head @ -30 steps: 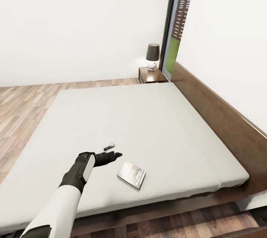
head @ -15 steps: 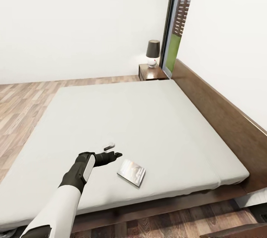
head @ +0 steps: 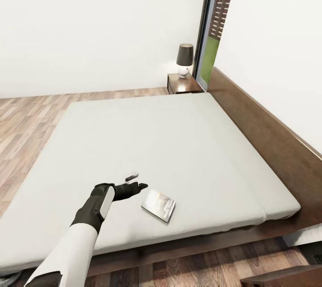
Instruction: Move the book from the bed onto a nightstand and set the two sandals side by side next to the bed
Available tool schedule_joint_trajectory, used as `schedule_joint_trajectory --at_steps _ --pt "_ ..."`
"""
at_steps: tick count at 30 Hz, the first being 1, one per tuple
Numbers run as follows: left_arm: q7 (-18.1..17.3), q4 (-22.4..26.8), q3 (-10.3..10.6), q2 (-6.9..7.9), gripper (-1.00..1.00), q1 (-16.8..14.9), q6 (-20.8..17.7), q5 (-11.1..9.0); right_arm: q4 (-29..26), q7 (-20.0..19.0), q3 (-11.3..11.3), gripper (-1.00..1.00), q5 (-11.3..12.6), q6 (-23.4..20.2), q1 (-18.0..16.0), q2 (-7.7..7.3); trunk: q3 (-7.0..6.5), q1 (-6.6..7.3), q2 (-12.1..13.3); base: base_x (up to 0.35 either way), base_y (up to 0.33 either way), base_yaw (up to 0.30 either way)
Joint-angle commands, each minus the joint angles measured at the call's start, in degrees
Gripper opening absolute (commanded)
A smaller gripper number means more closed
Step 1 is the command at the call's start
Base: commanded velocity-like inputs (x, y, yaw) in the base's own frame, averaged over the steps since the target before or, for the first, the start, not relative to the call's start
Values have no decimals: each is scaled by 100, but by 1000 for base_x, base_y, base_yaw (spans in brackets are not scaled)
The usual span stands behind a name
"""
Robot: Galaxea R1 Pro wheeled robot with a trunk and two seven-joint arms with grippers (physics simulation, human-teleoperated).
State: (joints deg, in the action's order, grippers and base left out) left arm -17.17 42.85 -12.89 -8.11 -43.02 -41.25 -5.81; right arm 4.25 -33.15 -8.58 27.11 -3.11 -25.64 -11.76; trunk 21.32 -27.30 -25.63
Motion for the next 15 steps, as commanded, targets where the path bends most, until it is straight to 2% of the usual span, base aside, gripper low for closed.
schedule_joint_trajectory --at_steps 1,2,4,5,8,11,15 --pt "3 5 -30 -7 100 -5 -50 -111 -23 -36 -44 100 -28 -206 -16 2 18 -2 -10 0 0 24" --pt "3 6 -30 -7 100 -5 -50 -141 -68 -37 -47 100 -80 -304 -20 3 27 -2 -10 0 0 33" --pt "-1 15 -30 -2 100 -5 -50 -223 -486 -36 -54 100 -261 -807 -30 9 44 -2 -10 0 0 50" --pt "-3 18 -30 3 100 -5 -50 -251 -903 -32 -59 100 -333 -1259 -32 50 53 -2 -10 0 0 61" --pt "-5 21 -30 15 100 -5 -51 -279 -1605 -24 -69 100 -389 -2035 -34 223 79 -2 -10 0 0 65" --pt "-9 22 -30 22 100 -5 -56 -286 -1857 -22 -74 100 -403 -2296 -31 297 106 -2 -10 0 0 66" --pt "-13 22 -30 21 100 -5 -58 -288 -1925 -18 -136 100 -408 -2344 -29 317 141 -2 -10 0 0 66"
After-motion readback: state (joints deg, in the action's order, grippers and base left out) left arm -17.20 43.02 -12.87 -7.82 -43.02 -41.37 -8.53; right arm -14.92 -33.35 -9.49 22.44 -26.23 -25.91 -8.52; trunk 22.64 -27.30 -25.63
